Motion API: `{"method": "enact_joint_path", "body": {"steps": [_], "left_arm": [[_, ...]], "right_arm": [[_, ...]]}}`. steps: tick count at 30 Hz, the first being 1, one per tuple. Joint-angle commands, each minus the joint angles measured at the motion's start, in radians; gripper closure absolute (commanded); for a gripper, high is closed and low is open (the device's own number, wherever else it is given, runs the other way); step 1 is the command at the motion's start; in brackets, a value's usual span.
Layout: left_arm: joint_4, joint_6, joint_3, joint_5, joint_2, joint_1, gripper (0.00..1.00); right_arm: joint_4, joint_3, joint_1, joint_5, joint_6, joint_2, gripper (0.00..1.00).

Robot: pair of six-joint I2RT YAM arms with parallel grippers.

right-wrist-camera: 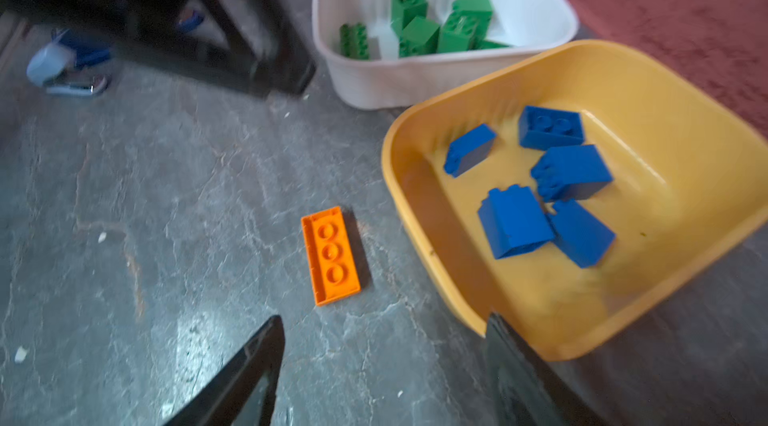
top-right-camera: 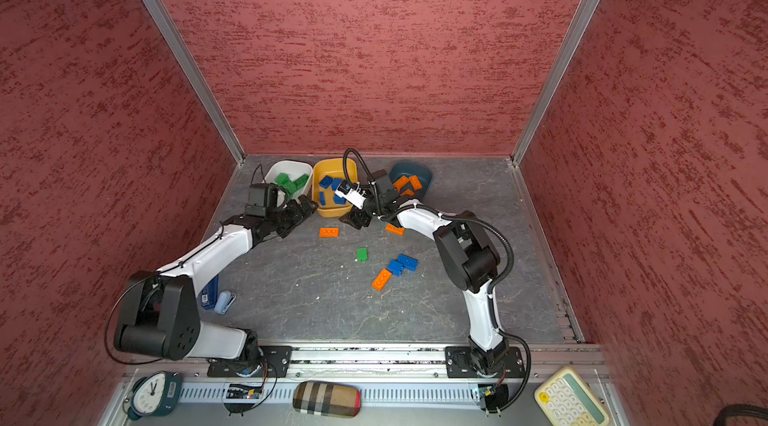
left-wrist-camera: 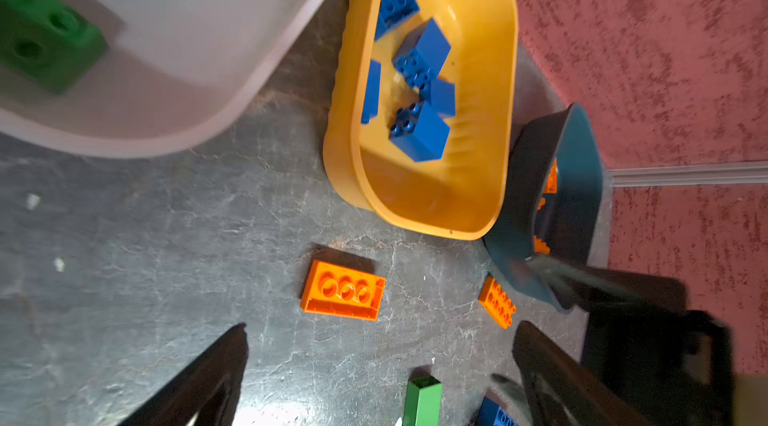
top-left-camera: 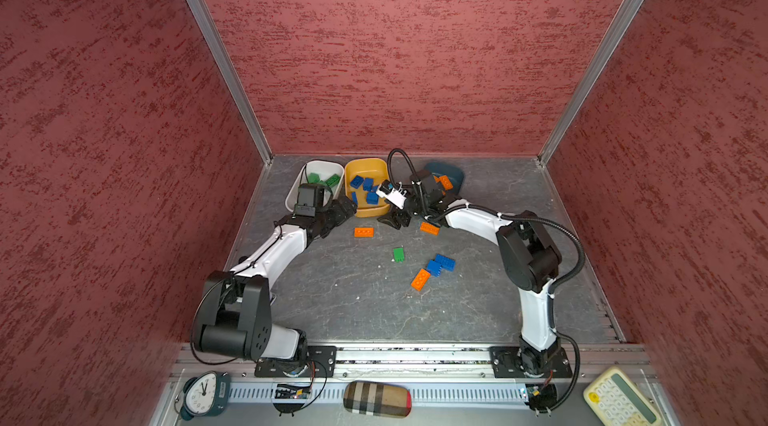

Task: Sort the legos into containers by color
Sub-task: 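Lower right gripper onto the flat orange brick beside yellow tub and grasp, then carry the orange brick into the teal tub and open right gripper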

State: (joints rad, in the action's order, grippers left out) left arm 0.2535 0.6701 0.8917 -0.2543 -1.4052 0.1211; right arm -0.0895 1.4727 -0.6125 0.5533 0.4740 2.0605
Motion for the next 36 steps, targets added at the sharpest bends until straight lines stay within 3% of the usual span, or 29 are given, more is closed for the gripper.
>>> {"method": "enact_joint_path", "body": {"steps": [1,8,13,23,30,36], "left_arm": [[0.03,0.012,0.011,0.047,0.034,-0.022,0.0],[0.099,0.008,0.01,0.112,0.072,-0.059,0.01],[0.13,0.005,0.001,0.127,0.078,-0.081,0.0],[0.132,0.001,-0.015,0.132,0.079,-0.083,0.01],[0.13,-0.004,-0.011,0.127,0.065,-0.081,0.0],[0.136,-0.019,0.004,0.138,0.053,-0.062,0.0]], "right_arm": [[-0.162,0.085,-0.042,0.028,0.216,0.057,0.24],[-0.272,0.251,-0.095,-0.022,0.305,0.195,0.26],[-0.296,0.338,-0.107,-0.043,0.299,0.274,0.3],[-0.559,0.573,-0.126,-0.145,0.325,0.418,0.42],[-0.616,0.596,-0.136,-0.171,0.351,0.422,0.67],[-0.556,0.518,-0.136,-0.127,0.323,0.297,0.73]]}}
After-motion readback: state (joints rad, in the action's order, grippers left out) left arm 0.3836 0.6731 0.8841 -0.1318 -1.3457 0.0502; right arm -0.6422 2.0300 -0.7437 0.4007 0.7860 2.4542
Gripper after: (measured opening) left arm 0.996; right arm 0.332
